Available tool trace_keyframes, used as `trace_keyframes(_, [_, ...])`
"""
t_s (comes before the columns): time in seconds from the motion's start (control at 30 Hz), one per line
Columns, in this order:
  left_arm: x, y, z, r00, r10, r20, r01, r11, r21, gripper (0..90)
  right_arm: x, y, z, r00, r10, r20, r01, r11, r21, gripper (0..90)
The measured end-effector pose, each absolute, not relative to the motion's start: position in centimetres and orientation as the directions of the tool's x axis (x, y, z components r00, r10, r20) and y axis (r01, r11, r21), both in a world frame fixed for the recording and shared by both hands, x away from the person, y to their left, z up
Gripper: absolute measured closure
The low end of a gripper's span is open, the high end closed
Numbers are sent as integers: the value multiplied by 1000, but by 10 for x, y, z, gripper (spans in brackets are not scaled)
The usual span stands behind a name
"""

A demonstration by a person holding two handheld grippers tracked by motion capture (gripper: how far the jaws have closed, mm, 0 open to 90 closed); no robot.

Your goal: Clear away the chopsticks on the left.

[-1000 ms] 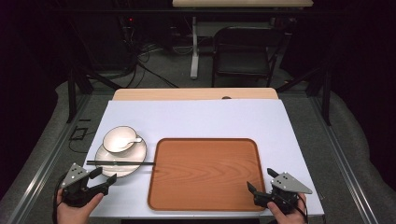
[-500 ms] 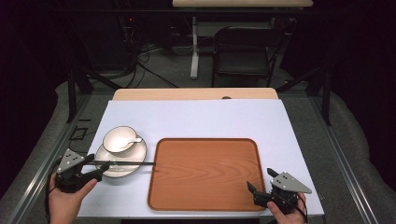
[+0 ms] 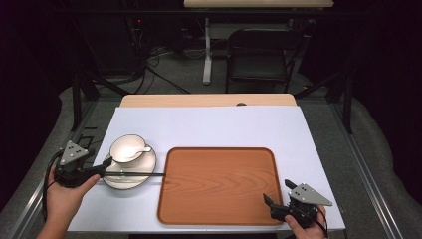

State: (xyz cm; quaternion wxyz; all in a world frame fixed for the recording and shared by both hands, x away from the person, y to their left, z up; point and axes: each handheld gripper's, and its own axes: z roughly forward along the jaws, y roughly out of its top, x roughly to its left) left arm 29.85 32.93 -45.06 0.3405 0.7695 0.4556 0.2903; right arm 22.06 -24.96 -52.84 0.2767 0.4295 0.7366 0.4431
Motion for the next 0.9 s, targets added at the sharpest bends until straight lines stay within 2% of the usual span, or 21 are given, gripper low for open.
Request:
trace_keyframes(0.13, [304,327,-449,449,877,170,498,-404,767,372,220,-250,-528,-478,878,-26,387,237,891,148])
trace_keyframes(0.3, [311,326,-452,543,806,236,464,-522,716,372,220,-250,-528,-478,878,-26,389,238,890,148])
trace_keyframes(0.4, [313,322,-455,605,732,313,425,-629,651,372,221,-250,-529,-478,878,-25,389,237,890,148])
trace_keyframes(0.5, [312,320,-457,628,691,357,398,-680,616,378,221,-250,-529,-478,878,-24,390,237,890,148])
trace_keyframes(0.57, [312,316,-461,670,620,408,346,-747,568,378,221,-250,-528,-478,878,-25,390,238,890,148])
trace_keyframes(0.6, [312,316,-461,670,620,408,346,-747,568,378,221,-250,-528,-478,878,-25,390,238,890,148])
trace_keyframes(0.63, [312,314,-463,696,577,427,328,-785,526,378,221,-250,-528,-478,878,-25,390,238,889,148])
trace_keyframes(0.7, [313,313,-466,722,548,423,327,-809,489,379,221,-250,-529,-478,878,-24,391,237,889,148])
trace_keyframes(0.9, [316,310,-473,759,490,429,317,-853,414,379,221,-250,-529,-478,878,-25,391,238,889,148])
